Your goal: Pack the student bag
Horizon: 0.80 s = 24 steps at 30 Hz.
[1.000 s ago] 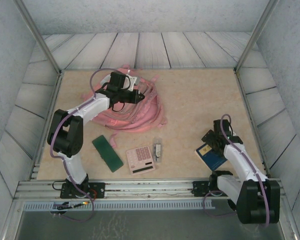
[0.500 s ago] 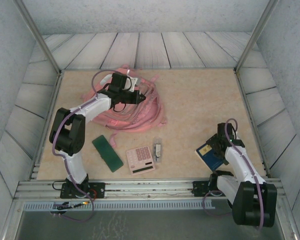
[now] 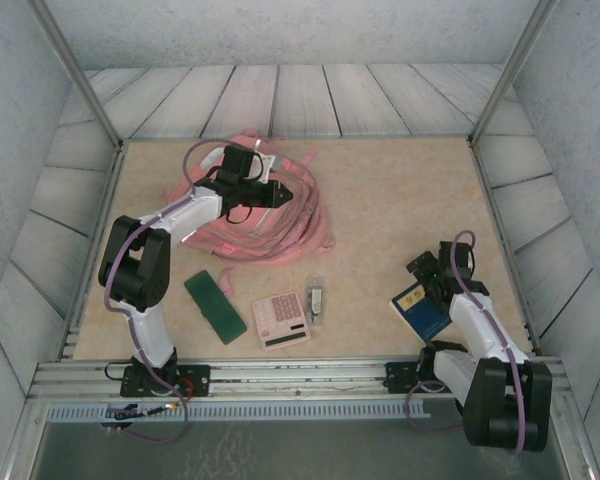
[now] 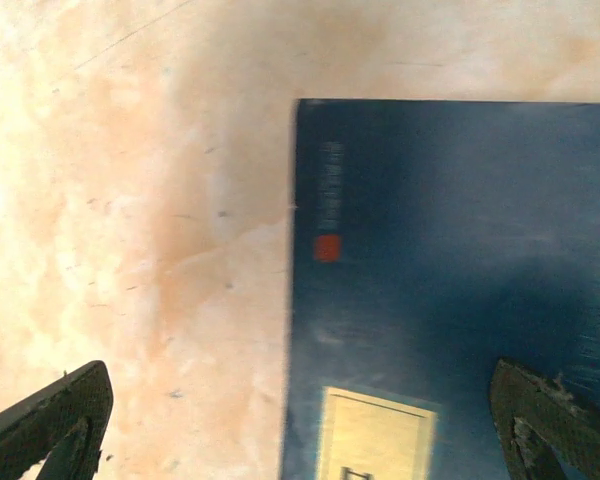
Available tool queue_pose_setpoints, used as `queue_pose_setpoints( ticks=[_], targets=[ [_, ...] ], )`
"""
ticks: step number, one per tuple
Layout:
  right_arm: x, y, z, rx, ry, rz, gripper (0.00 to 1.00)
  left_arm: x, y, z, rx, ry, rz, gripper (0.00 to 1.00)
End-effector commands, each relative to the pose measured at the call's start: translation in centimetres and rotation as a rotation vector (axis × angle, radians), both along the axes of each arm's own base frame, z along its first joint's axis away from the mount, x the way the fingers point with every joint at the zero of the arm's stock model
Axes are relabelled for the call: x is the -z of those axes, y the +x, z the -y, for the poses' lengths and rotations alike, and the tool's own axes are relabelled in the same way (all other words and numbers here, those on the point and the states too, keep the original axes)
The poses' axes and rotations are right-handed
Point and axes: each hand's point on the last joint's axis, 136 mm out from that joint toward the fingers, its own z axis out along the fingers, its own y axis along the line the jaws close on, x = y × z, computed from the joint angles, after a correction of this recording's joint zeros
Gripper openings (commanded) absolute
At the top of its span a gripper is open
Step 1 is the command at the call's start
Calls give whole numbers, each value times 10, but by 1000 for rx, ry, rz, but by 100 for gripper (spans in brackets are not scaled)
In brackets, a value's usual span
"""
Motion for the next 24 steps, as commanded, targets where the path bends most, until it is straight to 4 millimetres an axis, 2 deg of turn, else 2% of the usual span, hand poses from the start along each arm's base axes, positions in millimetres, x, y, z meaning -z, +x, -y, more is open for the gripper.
queue_pose_setpoints(
  ticks=[1, 6, 12, 15, 20, 24],
  targets=[
    [26, -22, -21, -76, 97, -150, 98, -10, 2, 1, 7, -13, 26, 22],
    [15, -44, 19, 57, -104, -256, 100, -15, -2, -2, -10, -11, 27, 31],
    [0, -58, 41, 142, -188, -319, 100, -27, -3, -7, -32, -2, 41, 39],
    [3, -68, 52, 165, -215, -393, 100, -35, -2, -12, -53, 10, 64, 46],
    [26, -73, 50, 206, -106, -410, 100, -46, -1, -18, -68, 13, 92, 55],
    [42, -63, 33, 149, 0, -325, 100, -46, 1, -18, -66, 9, 90, 57]
  ],
)
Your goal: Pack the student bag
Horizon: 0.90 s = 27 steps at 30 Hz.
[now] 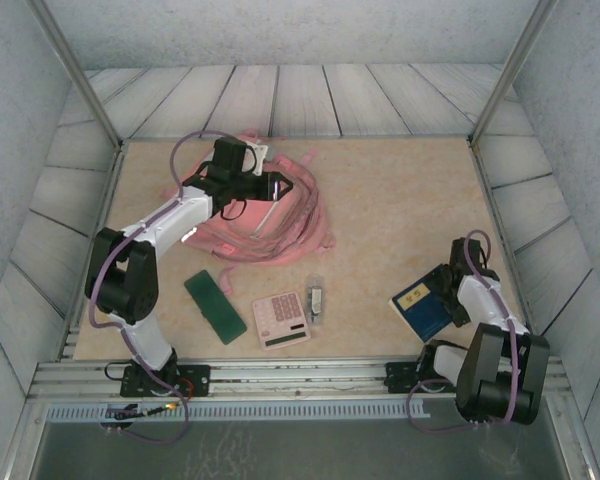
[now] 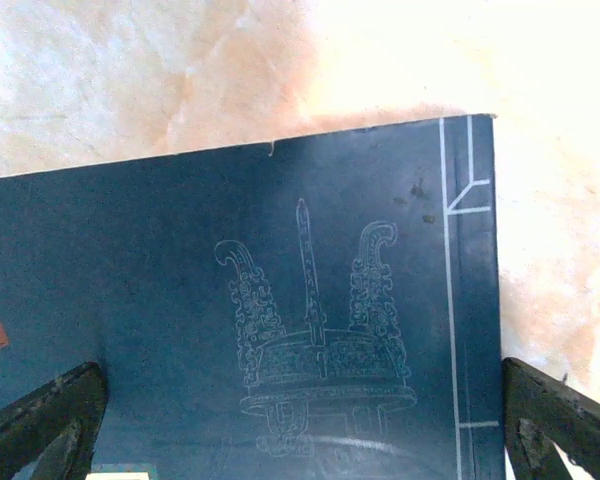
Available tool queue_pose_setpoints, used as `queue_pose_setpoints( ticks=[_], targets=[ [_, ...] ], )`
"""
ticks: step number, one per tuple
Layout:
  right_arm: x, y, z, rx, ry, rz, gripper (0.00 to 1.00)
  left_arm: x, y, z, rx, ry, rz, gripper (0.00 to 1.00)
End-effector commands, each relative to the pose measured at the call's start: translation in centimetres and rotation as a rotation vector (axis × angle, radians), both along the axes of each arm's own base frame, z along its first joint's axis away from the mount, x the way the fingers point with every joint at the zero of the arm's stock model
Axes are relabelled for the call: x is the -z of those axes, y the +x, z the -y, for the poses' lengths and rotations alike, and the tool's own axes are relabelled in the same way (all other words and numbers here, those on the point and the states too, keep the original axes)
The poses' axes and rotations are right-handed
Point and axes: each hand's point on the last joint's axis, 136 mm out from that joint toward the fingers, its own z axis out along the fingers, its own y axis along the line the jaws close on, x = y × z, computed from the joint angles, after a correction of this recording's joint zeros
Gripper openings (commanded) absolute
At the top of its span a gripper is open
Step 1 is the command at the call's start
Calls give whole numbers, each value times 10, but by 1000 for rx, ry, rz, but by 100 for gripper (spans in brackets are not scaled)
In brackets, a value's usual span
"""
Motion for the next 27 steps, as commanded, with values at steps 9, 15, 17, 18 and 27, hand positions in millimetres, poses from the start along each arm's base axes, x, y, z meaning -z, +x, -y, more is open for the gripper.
queue_pose_setpoints(
  ticks=[9, 15, 17, 18, 27],
  targets=[
    [22, 17, -66, -162, 343, 146, 97, 1, 0, 1, 4, -26, -19, 57],
    [22, 40, -91, -253, 452, 191, 92, 3, -10, 11, 40, 7, -21, 54],
    [22, 47, -103, -309, 486, 199, 91, 4, -19, 16, 56, 19, -30, 51],
    [20, 50, -107, -335, 495, 203, 91, 6, -24, 19, 66, 27, -34, 50],
    [33, 19, -72, -342, 272, -33, 91, 33, -87, 67, 134, 85, -110, 49]
  ],
)
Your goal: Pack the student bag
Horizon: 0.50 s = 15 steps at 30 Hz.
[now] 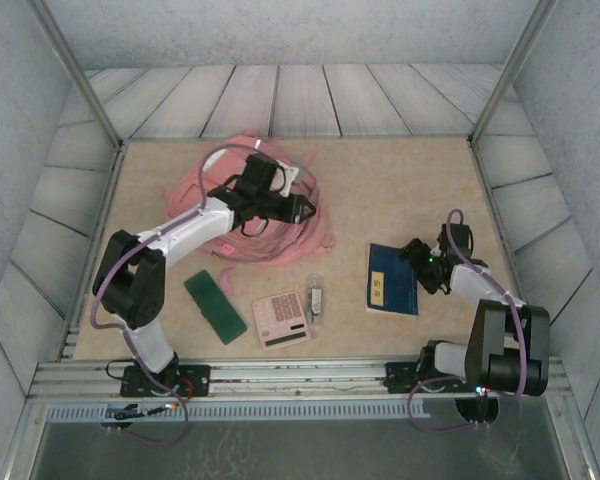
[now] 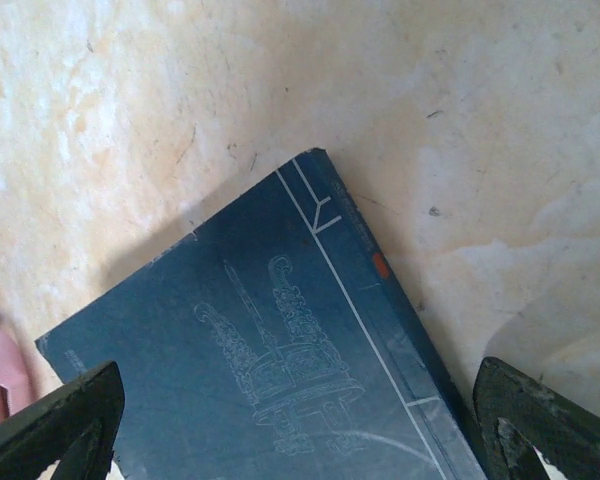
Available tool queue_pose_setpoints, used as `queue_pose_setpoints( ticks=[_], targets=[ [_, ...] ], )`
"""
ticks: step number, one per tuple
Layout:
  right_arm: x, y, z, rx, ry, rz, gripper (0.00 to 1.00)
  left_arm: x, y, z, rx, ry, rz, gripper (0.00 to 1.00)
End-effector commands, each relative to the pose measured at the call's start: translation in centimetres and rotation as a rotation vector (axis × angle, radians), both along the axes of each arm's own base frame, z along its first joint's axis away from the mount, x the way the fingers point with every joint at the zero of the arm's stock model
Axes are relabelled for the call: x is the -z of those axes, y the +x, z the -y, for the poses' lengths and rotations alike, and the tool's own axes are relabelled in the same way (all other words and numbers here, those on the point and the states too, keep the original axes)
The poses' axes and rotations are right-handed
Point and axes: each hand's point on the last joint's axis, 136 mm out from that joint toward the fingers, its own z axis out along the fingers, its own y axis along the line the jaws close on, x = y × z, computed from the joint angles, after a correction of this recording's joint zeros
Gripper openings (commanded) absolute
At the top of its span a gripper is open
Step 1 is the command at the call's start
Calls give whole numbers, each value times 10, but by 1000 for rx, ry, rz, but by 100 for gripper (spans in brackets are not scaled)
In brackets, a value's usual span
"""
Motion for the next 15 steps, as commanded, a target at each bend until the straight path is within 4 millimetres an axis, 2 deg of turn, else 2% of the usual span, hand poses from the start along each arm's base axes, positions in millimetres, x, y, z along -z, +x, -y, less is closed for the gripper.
queue_pose_setpoints(
  ticks=[1, 6, 10, 15],
  targets=[
    [45, -75, 9, 17, -75, -305, 91, 11, -23, 11, -21, 15, -54, 48],
    [45, -83, 10, 14, -90, -302, 88, 34, -48, 39, -4, -2, -121, 45],
    [37, -79, 5, -20, -76, -275, 85, 50, -66, 62, 46, 12, -162, 43],
    [34, -77, 4, -41, -73, -274, 81, 64, -79, 86, 93, 38, -186, 42]
  ],
)
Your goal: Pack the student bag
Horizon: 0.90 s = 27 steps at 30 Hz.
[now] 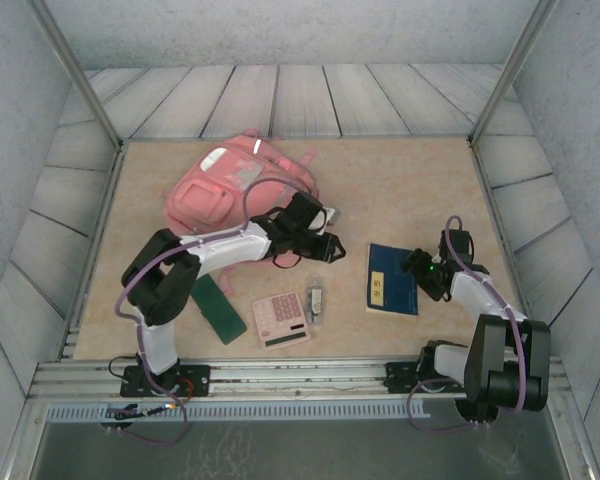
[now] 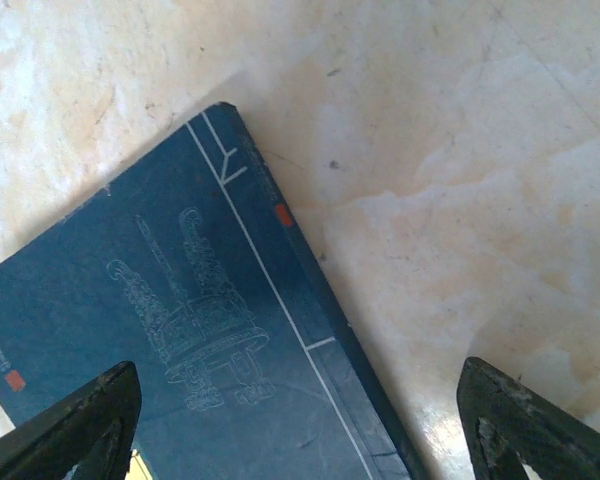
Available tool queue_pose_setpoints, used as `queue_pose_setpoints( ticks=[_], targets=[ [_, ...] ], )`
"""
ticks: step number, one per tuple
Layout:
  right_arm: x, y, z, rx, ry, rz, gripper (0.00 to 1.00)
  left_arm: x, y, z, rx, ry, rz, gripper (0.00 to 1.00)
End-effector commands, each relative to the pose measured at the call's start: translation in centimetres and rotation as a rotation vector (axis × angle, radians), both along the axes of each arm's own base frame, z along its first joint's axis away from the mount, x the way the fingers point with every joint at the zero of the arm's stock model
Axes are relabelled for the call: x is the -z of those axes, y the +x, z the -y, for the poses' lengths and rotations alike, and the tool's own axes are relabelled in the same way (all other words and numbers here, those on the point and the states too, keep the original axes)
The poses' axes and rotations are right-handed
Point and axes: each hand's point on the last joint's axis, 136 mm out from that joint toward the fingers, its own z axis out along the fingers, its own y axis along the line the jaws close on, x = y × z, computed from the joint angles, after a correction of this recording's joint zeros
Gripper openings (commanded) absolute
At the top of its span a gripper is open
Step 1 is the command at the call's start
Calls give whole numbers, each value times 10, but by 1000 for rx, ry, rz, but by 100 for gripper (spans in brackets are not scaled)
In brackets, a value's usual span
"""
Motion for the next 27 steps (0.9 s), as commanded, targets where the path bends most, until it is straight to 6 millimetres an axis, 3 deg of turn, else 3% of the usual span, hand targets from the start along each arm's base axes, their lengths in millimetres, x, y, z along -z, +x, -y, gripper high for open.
queue_pose_setpoints(
  ticks=[1, 12, 17, 27],
  targets=[
    [31, -52, -7, -14, 22, -222, 77, 3, -3, 20, 15, -2, -8, 41],
    [42, -44, -27, -101, 82, -226, 62, 36, -17, 57, 134, -22, -50, 33],
    [39, -39, -30, -154, 63, -239, 62, 39, -15, 64, 171, -6, -48, 33],
    [34, -37, -53, -223, 183, -204, 64, 73, -7, 66, 134, 69, -87, 27]
  ],
)
